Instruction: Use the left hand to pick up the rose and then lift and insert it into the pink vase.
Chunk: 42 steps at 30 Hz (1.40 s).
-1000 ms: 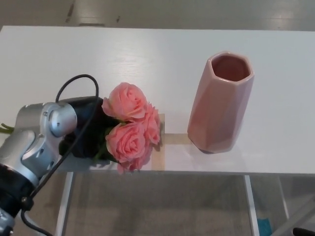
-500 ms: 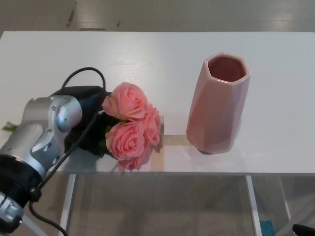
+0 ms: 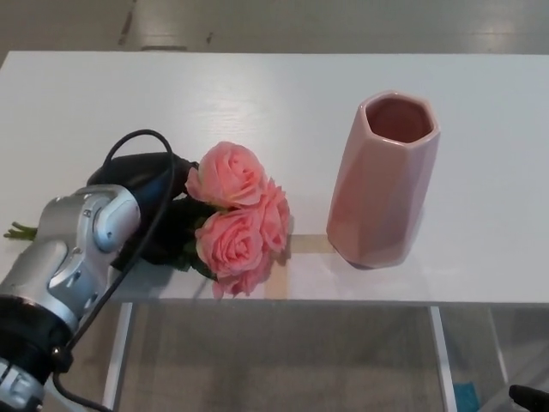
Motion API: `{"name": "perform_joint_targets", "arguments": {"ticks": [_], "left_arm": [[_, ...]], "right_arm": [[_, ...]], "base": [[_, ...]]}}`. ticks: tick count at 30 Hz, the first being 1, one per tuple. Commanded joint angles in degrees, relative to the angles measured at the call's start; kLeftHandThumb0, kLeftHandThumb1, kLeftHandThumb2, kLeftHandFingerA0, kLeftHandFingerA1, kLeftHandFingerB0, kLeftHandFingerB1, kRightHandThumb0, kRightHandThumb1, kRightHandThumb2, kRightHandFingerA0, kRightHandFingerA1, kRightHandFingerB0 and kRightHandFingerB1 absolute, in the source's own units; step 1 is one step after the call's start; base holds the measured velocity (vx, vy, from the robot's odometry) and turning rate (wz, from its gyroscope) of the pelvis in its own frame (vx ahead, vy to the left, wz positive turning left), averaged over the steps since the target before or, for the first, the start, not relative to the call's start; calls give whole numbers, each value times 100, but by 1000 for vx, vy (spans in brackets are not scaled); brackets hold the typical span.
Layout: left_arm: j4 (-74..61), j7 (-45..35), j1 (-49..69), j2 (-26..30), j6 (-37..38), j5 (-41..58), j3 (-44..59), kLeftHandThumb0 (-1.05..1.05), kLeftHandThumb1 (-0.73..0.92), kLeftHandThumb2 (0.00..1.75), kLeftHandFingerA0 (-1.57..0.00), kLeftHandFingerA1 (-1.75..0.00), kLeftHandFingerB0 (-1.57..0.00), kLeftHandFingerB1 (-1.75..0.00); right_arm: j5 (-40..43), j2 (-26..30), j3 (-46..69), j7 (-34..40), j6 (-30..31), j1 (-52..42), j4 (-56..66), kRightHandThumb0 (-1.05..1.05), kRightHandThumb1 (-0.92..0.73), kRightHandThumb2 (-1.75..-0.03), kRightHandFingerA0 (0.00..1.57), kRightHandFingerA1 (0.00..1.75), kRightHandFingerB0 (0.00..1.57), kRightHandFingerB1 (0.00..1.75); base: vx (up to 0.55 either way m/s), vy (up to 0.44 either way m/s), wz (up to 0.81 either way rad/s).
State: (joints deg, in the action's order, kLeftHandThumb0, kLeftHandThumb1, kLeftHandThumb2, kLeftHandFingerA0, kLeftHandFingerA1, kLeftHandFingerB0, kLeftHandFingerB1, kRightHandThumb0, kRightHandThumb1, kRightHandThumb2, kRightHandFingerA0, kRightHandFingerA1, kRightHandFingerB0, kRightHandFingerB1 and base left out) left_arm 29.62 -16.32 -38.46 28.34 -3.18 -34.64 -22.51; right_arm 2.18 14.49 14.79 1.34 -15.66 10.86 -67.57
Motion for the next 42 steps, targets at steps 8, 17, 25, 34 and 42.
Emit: {"name": "perform_joint_targets", "arguments": {"ticks": [8,17,25,34,42], "left_arm": [[-106,284,-310,-169,255,833,1194,-22,80,64,-79,-111,-84,-57],[-239,144,-780,-364,70,1354,1966,-22,79,66,-72,-135,-77,-89],[-244,22,-1762,-237,24,1499,2081,-18,82,65,-70,-145,-67,-113],[-397,-44,-2589,-695,-401,2207,2496,-20,82,67,-74,-158,-65,-122],[-598,-41,-2960,-1024,-1112,2514,2689,-21,83,64,-86,-151,-69,-111]], "right_arm": [[60,16,-22,-12,49,1,-32,-23,-64,-58,60,50,59,49],[116,27,20,-81,75,41,-35,-23,-64,-58,60,50,59,49],[102,38,-27,-105,89,36,-9,-24,-64,-59,58,50,59,49],[91,70,-60,-115,120,48,-18,-24,-64,-59,58,50,58,49],[120,62,-50,-128,126,37,28,-24,-64,-59,58,50,58,48]], "base": [[0,0,0],[0,0,0],[0,0,0],[0,0,1],[0,0,0]]}}
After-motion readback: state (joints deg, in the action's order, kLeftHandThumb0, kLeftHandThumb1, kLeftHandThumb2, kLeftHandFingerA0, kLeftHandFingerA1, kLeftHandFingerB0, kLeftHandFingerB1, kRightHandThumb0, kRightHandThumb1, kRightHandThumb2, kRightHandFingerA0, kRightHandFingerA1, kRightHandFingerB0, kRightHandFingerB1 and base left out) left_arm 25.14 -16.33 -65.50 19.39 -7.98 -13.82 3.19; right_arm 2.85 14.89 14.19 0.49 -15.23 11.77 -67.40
